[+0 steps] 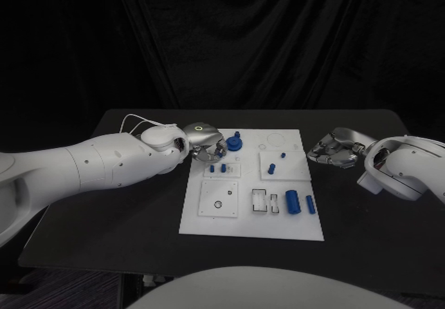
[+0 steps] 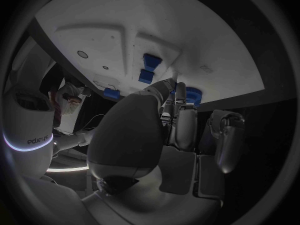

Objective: Assemble the parts on the task board

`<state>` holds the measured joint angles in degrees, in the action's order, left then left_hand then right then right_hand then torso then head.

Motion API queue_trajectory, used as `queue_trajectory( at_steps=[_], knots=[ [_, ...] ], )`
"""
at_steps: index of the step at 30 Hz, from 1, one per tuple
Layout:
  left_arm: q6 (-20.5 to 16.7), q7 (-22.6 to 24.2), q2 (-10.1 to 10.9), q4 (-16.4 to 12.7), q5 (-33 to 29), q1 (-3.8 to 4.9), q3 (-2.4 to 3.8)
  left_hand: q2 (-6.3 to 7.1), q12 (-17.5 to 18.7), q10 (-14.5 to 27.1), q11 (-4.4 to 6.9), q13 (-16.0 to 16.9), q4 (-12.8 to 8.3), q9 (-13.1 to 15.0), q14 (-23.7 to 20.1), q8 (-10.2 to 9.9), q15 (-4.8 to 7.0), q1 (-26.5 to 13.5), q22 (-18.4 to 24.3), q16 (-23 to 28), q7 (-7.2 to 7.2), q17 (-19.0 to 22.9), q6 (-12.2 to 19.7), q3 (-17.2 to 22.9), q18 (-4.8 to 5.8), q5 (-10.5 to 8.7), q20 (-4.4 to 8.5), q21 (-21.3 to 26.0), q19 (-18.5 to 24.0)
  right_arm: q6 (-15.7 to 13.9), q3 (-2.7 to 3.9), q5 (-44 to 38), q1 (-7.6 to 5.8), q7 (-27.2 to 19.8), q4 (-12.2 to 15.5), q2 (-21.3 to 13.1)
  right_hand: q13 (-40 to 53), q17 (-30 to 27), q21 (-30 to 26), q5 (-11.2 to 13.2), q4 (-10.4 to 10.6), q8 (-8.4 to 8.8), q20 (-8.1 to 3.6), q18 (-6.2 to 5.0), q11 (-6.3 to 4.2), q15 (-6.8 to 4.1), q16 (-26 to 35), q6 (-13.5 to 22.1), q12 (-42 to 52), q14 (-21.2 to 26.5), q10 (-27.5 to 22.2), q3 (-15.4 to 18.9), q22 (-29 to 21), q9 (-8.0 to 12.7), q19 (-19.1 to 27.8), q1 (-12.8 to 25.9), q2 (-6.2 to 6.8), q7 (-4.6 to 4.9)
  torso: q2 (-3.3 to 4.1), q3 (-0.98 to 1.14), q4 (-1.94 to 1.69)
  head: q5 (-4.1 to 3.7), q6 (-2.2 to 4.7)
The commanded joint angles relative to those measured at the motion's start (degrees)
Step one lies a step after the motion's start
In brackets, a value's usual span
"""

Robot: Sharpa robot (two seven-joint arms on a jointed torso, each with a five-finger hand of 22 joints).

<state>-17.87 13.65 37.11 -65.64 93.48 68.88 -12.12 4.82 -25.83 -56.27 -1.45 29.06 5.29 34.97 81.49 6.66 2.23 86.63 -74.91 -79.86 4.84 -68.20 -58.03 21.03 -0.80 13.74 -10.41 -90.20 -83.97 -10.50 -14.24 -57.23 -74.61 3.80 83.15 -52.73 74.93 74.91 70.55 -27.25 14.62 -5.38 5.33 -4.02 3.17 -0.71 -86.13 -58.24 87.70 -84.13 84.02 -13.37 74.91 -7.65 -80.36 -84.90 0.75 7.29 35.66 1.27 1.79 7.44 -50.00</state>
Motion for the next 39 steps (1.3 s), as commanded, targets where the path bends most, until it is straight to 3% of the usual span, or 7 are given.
queue_trajectory(
  at_steps=[1,16,39],
  knots=[
    [-2.2,0.4,0.1,-0.3,0.1,-0.12,0.04,-0.75,0.2,-0.3,0.04,-0.1,0.0,0.0,-0.3,0.4,-0.17,0.2,-15.1,0.1,0.0,-0.1,-0.3,-0.3,0.8,-0.1,0.35,0.2,-6.0,0.6,0.04,0.0,0.15,0.9,0.0,0.0,10.8,9.4,-0.2,-0.3,0.0,-0.09,-0.22,-0.6,-0.55,-0.44,0.1,-0.3,-0.1,-3.4,1.7,-0.2,9.0,-0.1,0.2,-0.2,0.08,-0.18,0.02,-0.03,-0.03,-0.04,0.0],
    [-0.8,0.1,0.5,-0.6,0.1,-0.12,0.04,-1.02,0.7,0.0,-0.12,-0.3,0.1,-0.3,-0.7,-0.2,-0.22,0.2,-15.1,0.6,0.11,0.7,0.3,-0.1,0.8,-0.09,1.1,0.2,-6.0,1.2,0.04,0.0,0.16,1.6,-0.1,-0.1,10.7,9.2,-0.4,-0.3,0.0,-0.02,-0.23,-0.65,-0.53,-0.44,0.2,-0.2,-0.2,-3.4,1.6,-0.3,8.9,-0.1,0.3,-0.2,0.09,-0.15,0.08,0.01,0.05,0.2,0.0],
    [1.3,-0.3,0.2,-0.5,0.1,-0.19,0.03,-1.07,0.9,0.0,-0.13,-0.4,0.2,-0.4,-0.7,-0.4,-0.23,0.0,-15.1,0.7,0.09,0.8,0.5,-0.2,0.8,-0.39,1.27,0.2,-6.0,1.4,0.04,0.0,0.16,1.8,0.0,-0.1,10.7,9.2,-0.4,-0.3,0.0,0.02,-0.23,-0.64,-0.52,-0.43,0.2,-0.1,-0.2,-3.4,1.6,-0.3,8.9,-0.1,0.3,-0.2,0.1,-0.14,0.04,0.02,0.03,0.35,0.0]
  ],
)
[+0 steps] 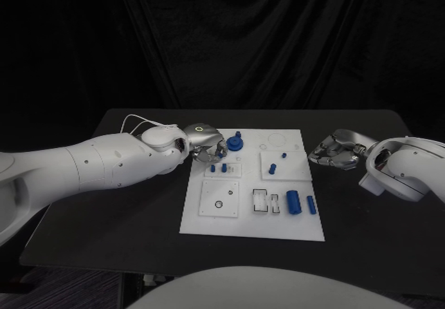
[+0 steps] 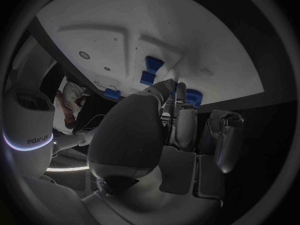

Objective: Assemble the parts on the task board

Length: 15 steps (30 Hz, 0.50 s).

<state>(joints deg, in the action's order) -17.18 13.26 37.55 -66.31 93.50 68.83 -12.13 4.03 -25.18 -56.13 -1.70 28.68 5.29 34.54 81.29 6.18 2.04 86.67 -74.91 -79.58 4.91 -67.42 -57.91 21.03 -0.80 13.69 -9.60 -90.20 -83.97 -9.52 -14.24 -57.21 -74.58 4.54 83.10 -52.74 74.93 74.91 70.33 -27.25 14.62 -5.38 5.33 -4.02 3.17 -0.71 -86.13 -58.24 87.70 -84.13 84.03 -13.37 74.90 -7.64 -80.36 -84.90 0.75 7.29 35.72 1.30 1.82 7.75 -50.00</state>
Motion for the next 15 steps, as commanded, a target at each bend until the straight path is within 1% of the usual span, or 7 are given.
queue_trajectory(
  at_steps=[1,15],
  knots=[
    [0.6,0.0,-0.3,0.3,0.1,-0.15,0.04,-0.28,0.2,-0.2,0.12,0.0,0.2,0.1,-0.5,0.0,-0.03,-0.1,-15.1,0.4,0.01,0.0,0.4,-0.2,0.8,-0.35,0.47,0.2,-6.0,0.4,0.04,0.0,0.14,1.0,0.1,-0.1,10.7,9.2,-0.2,-0.3,0.0,0.02,-0.23,-0.64,-0.52,-0.43,0.2,-0.1,-0.2,-3.4,1.6,-0.3,8.9,-0.1,0.3,-0.2,0.1,-0.13,-0.04,0.0,-0.01,0.05,0.0],
    [0.6,0.0,-1.1,1.2,0.1,-0.23,0.04,-0.28,0.2,-0.1,0.11,0.0,0.2,0.1,-0.6,0.0,-0.04,-0.1,-15.1,0.4,0.01,0.2,0.3,-0.3,0.8,-0.38,0.49,0.2,-6.0,0.8,0.04,0.0,0.14,1.3,0.1,0.0,10.6,9.2,-0.3,-0.4,0.0,0.06,-0.23,-0.67,-0.5,-0.42,0.3,-0.1,-0.2,-3.3,1.5,-0.3,8.9,-0.1,0.4,-0.2,0.09,-0.12,0.01,-0.02,0.03,0.21,0.0]
  ],
)
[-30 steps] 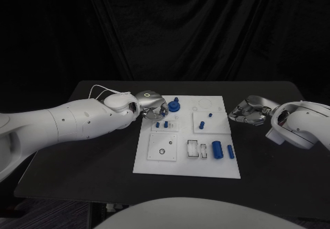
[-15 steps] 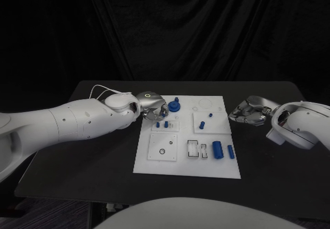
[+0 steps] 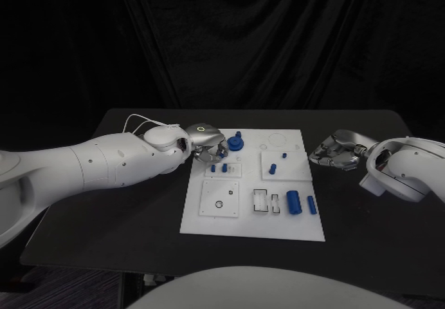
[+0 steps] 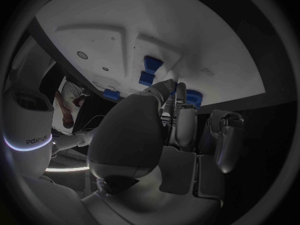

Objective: Assemble the parts on the task board

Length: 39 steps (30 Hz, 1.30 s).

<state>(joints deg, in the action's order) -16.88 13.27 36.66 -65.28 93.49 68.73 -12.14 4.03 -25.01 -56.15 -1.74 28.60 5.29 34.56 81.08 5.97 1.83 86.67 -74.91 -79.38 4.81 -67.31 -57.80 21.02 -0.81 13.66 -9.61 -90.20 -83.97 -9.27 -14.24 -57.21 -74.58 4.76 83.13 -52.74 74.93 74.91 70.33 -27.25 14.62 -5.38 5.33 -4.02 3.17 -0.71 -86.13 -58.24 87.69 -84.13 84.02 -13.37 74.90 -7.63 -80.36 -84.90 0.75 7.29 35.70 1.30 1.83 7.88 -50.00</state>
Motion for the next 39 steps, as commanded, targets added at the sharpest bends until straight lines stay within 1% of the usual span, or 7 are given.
queue_trajectory(
  at_steps=[1,13,17,19,21,29,39],
  knots=[
    [0.3,0.0,-0.3,0.2,0.1,-0.14,0.05,-0.29,0.1,-0.1,0.15,0.1,0.2,0.1,-0.4,0.2,0.17,-0.1,-15.1,0.2,0.11,0.0,0.2,-0.3,0.81,-0.35,0.49,0.2,-6.0,0.6,0.04,0.0,0.14,1.1,0.0,0.0,10.6,9.2,-0.3,-0.4,0.0,0.06,-0.23,-0.67,-0.5,-0.42,0.3,-0.1,-0.2,-3.3,1.5,-0.3,8.9,-0.1,0.4,-0.2,0.09,-0.12,0.04,-0.02,0.02,0.09,0.0],
    [1.9,-1.1,-1.0,1.4,0.1,-0.7,0.05,-0.1,0.6,0.3,0.12,-0.2,0.2,-0.2,-0.7,-0.4,0.12,-0.2,-15.1,0.6,-0.02,0.6,1.0,-0.4,0.81,-0.89,0.87,0.2,-6.0,1.1,0.04,0.0,0.14,1.4,0.0,0.0,10.6,9.2,-0.3,-0.4,0.0,0.06,-0.23,-0.67,-0.5,-0.42,0.3,-0.1,-0.2,-3.3,1.5,-0.3,8.9,-0.1,0.4,-0.2,0.09,-0.12,0.03,0.0,-0.02,-0.09,0.0],
    [2.2,-1.4,-0.9,1.5,0.1,-0.85,0.05,0.37,1.4,0.9,0.09,-0.6,0.3,-0.8,-0.8,-1.7,0.12,-0.6,-15.1,0.6,-0.51,0.6,3.1,-0.6,0.81,-1.35,1.31,0.2,-6.0,1.2,0.04,0.0,0.14,1.5,0.0,0.1,10.6,9.2,-0.3,-0.4,0.0,0.06,-0.23,-0.67,-0.5,-0.42,0.3,-0.1,-0.2,-3.3,1.5,-0.3,8.9,-0.1,0.4,-0.2,0.09,-0.12,0.04,-0.01,-0.02,-0.06,0.0],
    [2.3,-1.5,-0.9,1.5,0.1,-0.91,0.05,0.85,2.0,1.6,-0.34,-1.0,0.6,-1.5,-1.0,-2.5,-0.28,-1.0,-15.1,0.8,-1.32,0.9,5.4,-0.7,0.81,-1.69,1.97,0.2,-6.0,1.3,0.04,0.0,0.14,1.5,0.0,0.1,10.6,9.2,-0.3,-0.4,0.0,0.06,-0.23,-0.67,-0.5,-0.42,0.3,-0.1,-0.2,-3.3,1.5,-0.3,8.9,-0.1,0.4,-0.2,0.09,-0.12,0.03,-0.03,0.02,0.05,0.0],
    [2.2,-1.5,-0.8,1.5,0.1,-0.94,0.05,1.32,2.9,2.7,-0.77,-1.3,0.9,-2.2,-1.4,-2.5,-0.66,-1.5,-15.1,1.1,-2.23,1.4,7.7,-0.8,0.81,-2.36,3.03,0.2,-6.0,1.3,0.04,0.0,0.14,1.5,0.0,0.1,10.6,9.1,-0.5,-0.4,0.0,0.08,-0.22,-0.7,-0.48,-0.41,0.3,-0.1,-0.3,-3.3,1.5,-0.4,8.8,-0.1,0.4,-0.2,0.06,-0.1,0.02,-0.03,0.05,0.07,0.0],
    [1.6,-1.6,-0.6,1.5,0.1,-1.02,0.05,2.21,4.4,5.4,-1.38,-1.8,1.7,-4.0,-2.1,-2.5,-1.02,-2.3,-15.1,1.5,-4.13,2.2,12.2,-0.8,0.81,-3.82,5.0,0.2,-6.0,1.5,0.04,0.0,0.16,1.5,0.0,0.1,10.6,9.1,-0.5,-0.4,0.0,0.08,-0.22,-0.7,-0.48,-0.41,0.3,-0.1,-0.3,-3.3,1.5,-0.4,8.8,-0.1,0.4,-0.2,0.06,-0.1,0.0,0.0,-0.03,0.01,0.0],
    [-2.0,-2.7,-0.1,1.5,0.1,-1.07,0.05,2.46,4.7,6.3,-1.67,-1.8,1.5,-5.1,-2.5,-2.5,-1.24,-1.8,-15.1,1.6,-4.77,2.5,14.1,-0.5,0.81,-3.99,5.72,0.2,-6.0,1.4,0.04,0.0,0.17,1.4,-0.1,0.1,10.6,9.1,-0.5,-0.4,-0.1,0.06,-0.22,-0.7,-0.48,-0.4,0.3,-0.2,-0.2,-3.3,1.5,-0.5,8.8,-0.1,0.5,-0.2,0.03,-0.11,0.01,-0.06,-0.04,0.13,0.0]
  ],
)
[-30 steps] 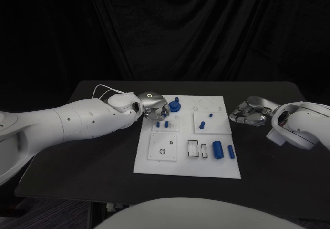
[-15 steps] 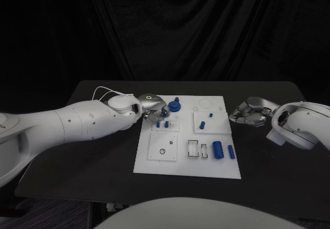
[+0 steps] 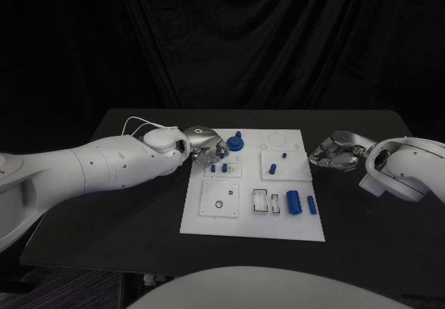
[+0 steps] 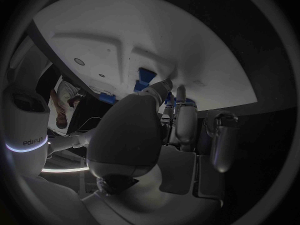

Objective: Assemble the parts on the task board

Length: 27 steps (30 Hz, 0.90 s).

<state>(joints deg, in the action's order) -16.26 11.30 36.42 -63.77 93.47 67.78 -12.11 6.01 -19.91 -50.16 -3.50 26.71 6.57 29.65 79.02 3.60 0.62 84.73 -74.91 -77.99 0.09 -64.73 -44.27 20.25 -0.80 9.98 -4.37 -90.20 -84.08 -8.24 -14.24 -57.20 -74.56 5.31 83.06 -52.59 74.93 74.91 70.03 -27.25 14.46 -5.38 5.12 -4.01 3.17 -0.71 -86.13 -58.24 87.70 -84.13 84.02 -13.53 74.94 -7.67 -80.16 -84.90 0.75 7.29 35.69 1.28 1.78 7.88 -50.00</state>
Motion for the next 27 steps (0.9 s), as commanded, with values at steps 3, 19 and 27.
queue_trajectory(
  at_steps=[3,19,27],
  knots=[
    [-4.8,-0.8,0.5,0.3,0.1,-0.14,0.02,0.53,-0.5,0.3,0.14,0.1,0.1,-0.2,-0.5,-0.1,0.06,0.2,-15.1,0.3,-0.14,0.1,0.6,0.3,0.8,-0.29,0.42,0.2,-5.9,0.4,0.04,0.0,0.16,0.9,0.0,-0.1,10.6,9.1,-0.3,-0.4,0.1,0.06,-0.01,-0.71,-0.48,-0.4,0.3,-0.2,-0.3,-3.3,1.5,-0.3,8.8,-0.1,0.2,-0.2,0.03,-0.12,0.02,-0.04,0.01,0.18,0.0],
    [-12.7,0.1,3.4,3.8,0.1,-0.23,0.02,0.82,-1.3,-0.3,0.91,0.7,-0.4,-0.9,-1.5,0.6,0.86,1.1,-15.1,1.2,-0.56,1.8,-1.0,0.7,0.8,-0.21,-1.52,0.2,-5.9,-1.2,0.05,0.0,0.15,-0.1,0.4,-0.8,10.6,9.2,-0.3,-0.4,0.0,0.04,-0.01,-0.71,-0.49,-0.4,0.3,-0.2,-0.2,-3.3,1.5,-0.3,8.8,-0.1,0.3,-0.2,0.04,-0.12,0.03,-0.09,0.03,0.27,0.0],
    [-23.2,5.3,11.1,-6.4,-8.1,-0.23,0.01,1.13,-8.7,10.9,0.6,8.0,1.2,-2.0,-24.9,1.5,0.17,1.2,-13.3,20.1,-0.1,26.0,-4.9,-0.3,0.34,1.09,-7.85,-0.7,3.9,-3.5,0.06,-0.2,-0.95,-0.8,1.5,-1.9,9.6,8.4,-1.2,-0.3,-0.1,0.01,0.0,-0.91,-0.47,-0.39,0.8,-0.3,-0.8,-3.0,0.5,-0.1,8.5,-0.2,0.7,-0.1,0.65,-0.11,0.04,-0.12,-0.03,0.18,0.0]
  ],
)
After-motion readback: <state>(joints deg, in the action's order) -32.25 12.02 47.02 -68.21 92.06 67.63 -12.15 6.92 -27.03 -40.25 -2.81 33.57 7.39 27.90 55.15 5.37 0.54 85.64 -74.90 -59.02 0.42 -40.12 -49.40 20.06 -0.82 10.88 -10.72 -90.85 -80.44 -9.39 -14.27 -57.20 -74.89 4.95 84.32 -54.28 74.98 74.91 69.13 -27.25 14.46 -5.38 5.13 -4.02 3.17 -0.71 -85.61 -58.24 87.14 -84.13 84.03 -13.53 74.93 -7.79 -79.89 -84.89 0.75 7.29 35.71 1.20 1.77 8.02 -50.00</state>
